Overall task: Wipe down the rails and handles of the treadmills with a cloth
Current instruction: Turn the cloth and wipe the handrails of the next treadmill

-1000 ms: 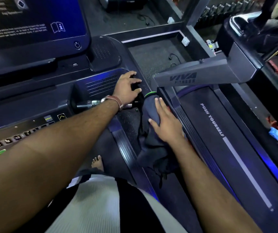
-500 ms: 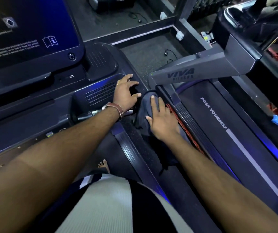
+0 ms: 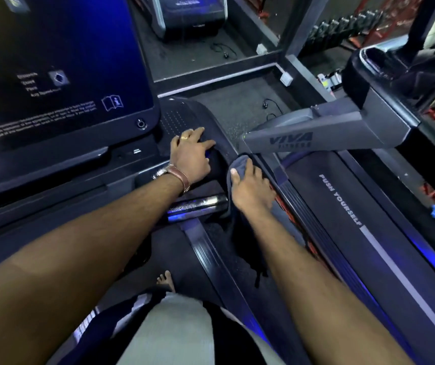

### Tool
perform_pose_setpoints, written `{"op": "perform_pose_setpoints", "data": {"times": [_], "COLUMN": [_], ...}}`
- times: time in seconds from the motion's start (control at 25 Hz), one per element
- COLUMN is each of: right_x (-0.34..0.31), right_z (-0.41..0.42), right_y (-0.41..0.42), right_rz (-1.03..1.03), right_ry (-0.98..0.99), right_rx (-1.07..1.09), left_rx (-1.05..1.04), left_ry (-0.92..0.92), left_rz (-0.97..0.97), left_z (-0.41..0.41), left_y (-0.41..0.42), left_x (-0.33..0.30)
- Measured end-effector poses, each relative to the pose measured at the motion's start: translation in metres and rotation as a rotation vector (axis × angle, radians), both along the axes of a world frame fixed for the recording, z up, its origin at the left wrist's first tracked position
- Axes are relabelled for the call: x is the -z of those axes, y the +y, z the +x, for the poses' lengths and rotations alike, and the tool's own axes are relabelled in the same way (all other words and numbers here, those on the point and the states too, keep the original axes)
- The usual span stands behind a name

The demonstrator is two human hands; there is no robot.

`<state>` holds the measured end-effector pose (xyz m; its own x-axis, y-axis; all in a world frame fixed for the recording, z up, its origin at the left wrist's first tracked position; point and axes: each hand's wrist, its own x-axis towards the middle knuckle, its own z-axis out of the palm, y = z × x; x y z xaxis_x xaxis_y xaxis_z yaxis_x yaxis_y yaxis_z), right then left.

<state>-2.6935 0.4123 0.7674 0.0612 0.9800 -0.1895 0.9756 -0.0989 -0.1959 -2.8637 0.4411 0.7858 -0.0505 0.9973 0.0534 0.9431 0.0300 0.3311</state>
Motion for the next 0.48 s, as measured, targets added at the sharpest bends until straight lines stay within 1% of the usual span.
{"op": "perform_pose_setpoints", "data": {"times": [0.04,0.08,0.12,0.16,0.2,0.24,0.28,0.32,0.36,0.4,0.44,0.48], "right_x": [0.001,0.003,0.005,0.004,0.004,0.003,0.003,0.001,0.002,0.005,0.008,0.008], "right_z": [-0.006,-0.001,0.014,0.026,0.026,0.015,-0.004,-0.023,-0.031,-0.027,-0.012,0.003], "right_y": [-0.003,-0.008,-0.008,-0.004,0.004,0.014,0.019,0.019,0.014,0.008,0.007,0.009], "right_rz": [0.113,0.175,0.153,0.084,0.03,-0.011,-0.02,0.016,0.103,0.159,0.157,0.117], "right_ry": [-0.099,-0.11,-0.089,-0.049,0.001,0.032,0.023,-0.033,-0.125,-0.159,-0.14,-0.123], "right_rx": [-0.099,-0.234,-0.357,-0.38,-0.314,-0.183,-0.057,-0.04,-0.135,-0.269,-0.379,-0.407], "left_rx": [0.02,0.06,0.108,0.145,0.162,0.165,0.16,0.149,0.142,0.151,0.169,0.186], "left_ry": [0.016,0.025,0.028,0.023,0.018,0.015,0.015,0.015,0.018,0.018,0.018,0.024], "left_rz": [-0.006,-0.014,-0.021,-0.028,-0.034,-0.039,-0.04,-0.035,-0.034,-0.039,-0.045,-0.047], "left_z": [-0.009,-0.016,-0.024,-0.031,-0.037,-0.04,-0.04,-0.038,-0.036,-0.034,-0.036,-0.038], "left_y": [0.0,0.0,0.001,0.001,0.001,0.002,0.002,0.002,0.0,-0.001,-0.002,-0.002], "left_x": [0.001,0.002,0.002,0.003,0.004,0.005,0.006,0.006,0.006,0.005,0.004,0.004]}}
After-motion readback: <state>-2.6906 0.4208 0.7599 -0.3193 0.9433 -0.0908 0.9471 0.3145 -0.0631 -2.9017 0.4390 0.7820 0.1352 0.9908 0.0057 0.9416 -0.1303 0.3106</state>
